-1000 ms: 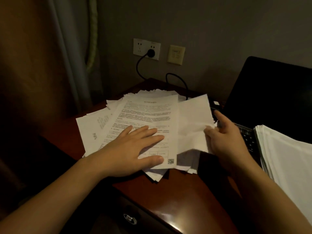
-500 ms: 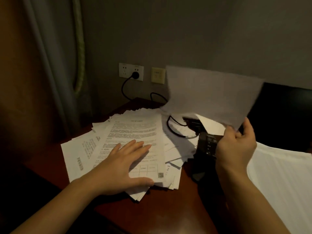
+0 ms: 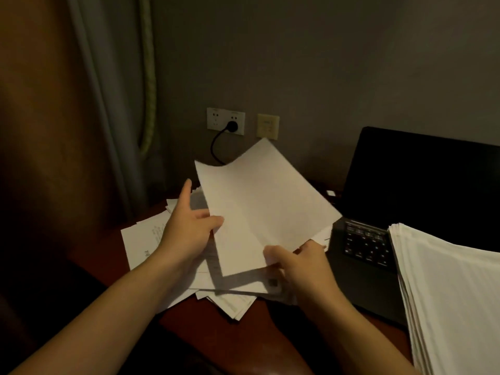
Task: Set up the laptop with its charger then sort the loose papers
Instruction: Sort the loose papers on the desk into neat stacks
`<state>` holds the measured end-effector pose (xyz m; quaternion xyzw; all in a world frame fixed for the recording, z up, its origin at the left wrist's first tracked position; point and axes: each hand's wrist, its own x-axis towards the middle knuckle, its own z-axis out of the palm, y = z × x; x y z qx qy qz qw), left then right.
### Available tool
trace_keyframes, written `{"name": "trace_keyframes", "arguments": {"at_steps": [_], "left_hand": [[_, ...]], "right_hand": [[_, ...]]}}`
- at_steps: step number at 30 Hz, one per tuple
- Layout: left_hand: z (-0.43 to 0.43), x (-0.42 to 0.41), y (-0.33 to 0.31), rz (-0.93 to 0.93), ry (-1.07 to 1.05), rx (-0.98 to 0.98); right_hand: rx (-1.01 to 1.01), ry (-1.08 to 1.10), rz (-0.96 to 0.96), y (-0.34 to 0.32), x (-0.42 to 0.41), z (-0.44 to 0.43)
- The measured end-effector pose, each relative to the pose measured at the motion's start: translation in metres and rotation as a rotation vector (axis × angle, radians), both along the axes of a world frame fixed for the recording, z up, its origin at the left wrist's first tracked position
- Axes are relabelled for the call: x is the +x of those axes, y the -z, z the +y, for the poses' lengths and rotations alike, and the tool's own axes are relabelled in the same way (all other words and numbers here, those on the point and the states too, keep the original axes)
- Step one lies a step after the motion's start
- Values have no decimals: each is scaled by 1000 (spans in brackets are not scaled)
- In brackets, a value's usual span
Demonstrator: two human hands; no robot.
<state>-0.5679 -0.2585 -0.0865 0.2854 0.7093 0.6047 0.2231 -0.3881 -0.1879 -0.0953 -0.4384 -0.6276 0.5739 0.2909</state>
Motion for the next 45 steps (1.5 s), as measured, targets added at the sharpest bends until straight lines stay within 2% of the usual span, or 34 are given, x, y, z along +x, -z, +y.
{"name": "trace_keyframes", "arguments": {"at_steps": [4, 6, 8, 11, 14, 17, 20, 22, 25, 29, 31, 34, 36, 38, 40, 45], "left_hand": [[-7, -26, 3, 44, -4, -228], [-12, -30, 5, 127, 44, -322], [-14, -31, 9, 257, 47, -386], [-14, -36, 17, 440, -19, -426], [-15, -33, 16, 315, 70, -279], [-10, -37, 5, 170, -33, -246], [-5, -49, -2, -196, -78, -169], [-6, -52, -3, -351, 2, -177], [-8, -51, 5, -294, 145, -285], [-12, -46, 7, -283, 256, -235], [-14, -44, 4, -178, 290, -302], [-18, -50, 2, 105, 169, -368], [-21, -70, 5, 428, 68, -601], [-26, -90, 9, 626, 10, -892], [-29, -106, 9, 642, 21, -1005], [-26, -122, 6, 585, 37, -1069]], "right_hand": [[-46, 119, 153, -3, 4, 18], [-81, 112, 152, -3, 11, 29], [-1, 53, -16, 0, 15, 35], [282, 10, -317, 8, 15, 39], [336, -17, -368, 8, 13, 36], [315, -30, -328, 8, 12, 35], [242, -19, -295, 4, 13, 33], [190, -36, -288, 2, 13, 34], [87, -90, -284, 3, 17, 42], [-104, -50, -107, 11, 19, 58], [-137, -46, -59, 17, 17, 60], [62, 61, -214, 21, 15, 61], [184, 110, -289, 14, 16, 57], [262, 113, -314, 13, 19, 56], [309, 94, -350, 13, 19, 53], [322, 111, -378, 11, 17, 50]]}}
